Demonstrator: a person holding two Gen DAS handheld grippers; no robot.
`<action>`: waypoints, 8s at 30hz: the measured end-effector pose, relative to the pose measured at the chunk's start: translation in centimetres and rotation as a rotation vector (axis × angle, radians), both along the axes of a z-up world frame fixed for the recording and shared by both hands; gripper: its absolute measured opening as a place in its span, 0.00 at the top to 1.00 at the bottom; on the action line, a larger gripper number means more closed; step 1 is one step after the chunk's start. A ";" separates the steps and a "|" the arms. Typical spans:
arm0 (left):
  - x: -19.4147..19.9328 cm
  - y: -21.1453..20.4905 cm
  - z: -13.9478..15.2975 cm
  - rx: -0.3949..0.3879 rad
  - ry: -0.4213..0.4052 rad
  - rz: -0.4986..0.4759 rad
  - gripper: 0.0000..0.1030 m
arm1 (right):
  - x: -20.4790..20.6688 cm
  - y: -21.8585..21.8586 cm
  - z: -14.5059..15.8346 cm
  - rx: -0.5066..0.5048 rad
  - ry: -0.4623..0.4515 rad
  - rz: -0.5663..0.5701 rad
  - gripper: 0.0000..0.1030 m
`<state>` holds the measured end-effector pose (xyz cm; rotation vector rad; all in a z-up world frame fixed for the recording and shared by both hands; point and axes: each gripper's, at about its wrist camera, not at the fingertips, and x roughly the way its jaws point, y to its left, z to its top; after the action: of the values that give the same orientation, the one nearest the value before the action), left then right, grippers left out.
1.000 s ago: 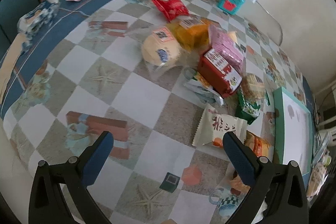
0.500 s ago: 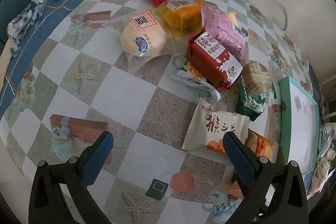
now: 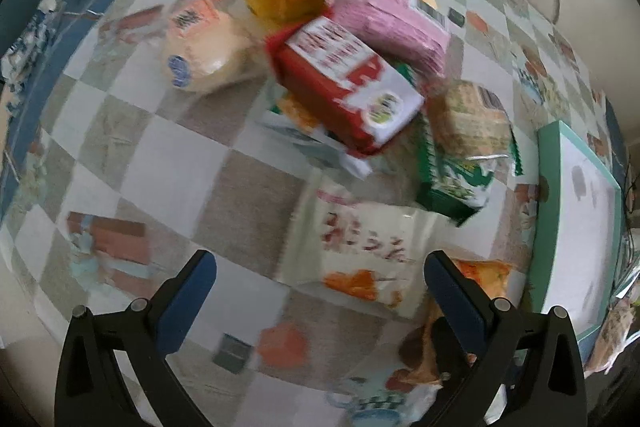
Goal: Organize snacks
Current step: 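Grasp the orange Swiss roll bag with the right tool while the left tool grasps the white pastry bag, then carry both bags to the white tray and release them inside, then move both tools back over the snack pile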
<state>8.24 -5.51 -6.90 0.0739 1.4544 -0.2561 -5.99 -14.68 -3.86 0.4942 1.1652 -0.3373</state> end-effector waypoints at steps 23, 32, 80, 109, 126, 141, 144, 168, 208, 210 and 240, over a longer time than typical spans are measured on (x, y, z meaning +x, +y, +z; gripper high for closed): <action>-1.0 -2.3 -2.4 0.107 -0.053 0.005 0.28 | -0.1 -2.1 -0.7 0.053 0.019 -0.074 0.58; -1.8 1.2 -1.2 0.071 -0.040 0.043 0.29 | -0.2 -1.9 -0.2 0.043 0.009 -0.068 0.62; -4.3 -1.9 1.9 0.152 -0.189 -0.331 0.23 | -7.5 -14.7 3.8 0.029 -0.081 -0.546 0.62; -7.0 -7.9 9.2 0.011 -0.361 -0.397 0.48 | -8.0 -18.3 3.2 0.027 -0.072 -0.621 0.62; -8.4 -22.9 7.9 -0.074 -0.405 -0.564 0.44 | -9.2 -25.7 1.9 -0.084 -0.016 -0.770 0.62; -1.5 -12.5 10.2 -0.036 -0.313 -0.112 0.18 | -8.1 -24.3 6.4 -0.186 -0.026 -0.711 0.21; 0.2 -8.2 10.8 -0.007 -0.316 0.014 0.07 | -7.5 -23.4 7.7 -0.208 -0.047 -0.691 0.11; 3.9 11.0 12.1 0.074 -0.310 0.412 0.06 | 1.4 -11.5 13.9 -0.262 -0.182 -0.358 0.00; 7.3 16.6 7.8 -0.003 -0.167 0.480 0.06 | 10.1 -3.4 4.8 -0.125 -0.029 -0.159 0.00; 7.3 15.6 7.5 -0.024 -0.152 0.445 0.06 | 10.0 -3.6 3.8 -0.117 -0.002 -0.162 0.00; 6.7 2.8 5.5 -0.103 -0.027 0.137 0.09 | 9.8 -7.3 2.3 -0.107 0.008 -0.244 0.00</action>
<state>14.91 -2.71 -1.40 -0.1046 1.4101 -0.2166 3.77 -22.02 -1.55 0.5421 1.0895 -0.6095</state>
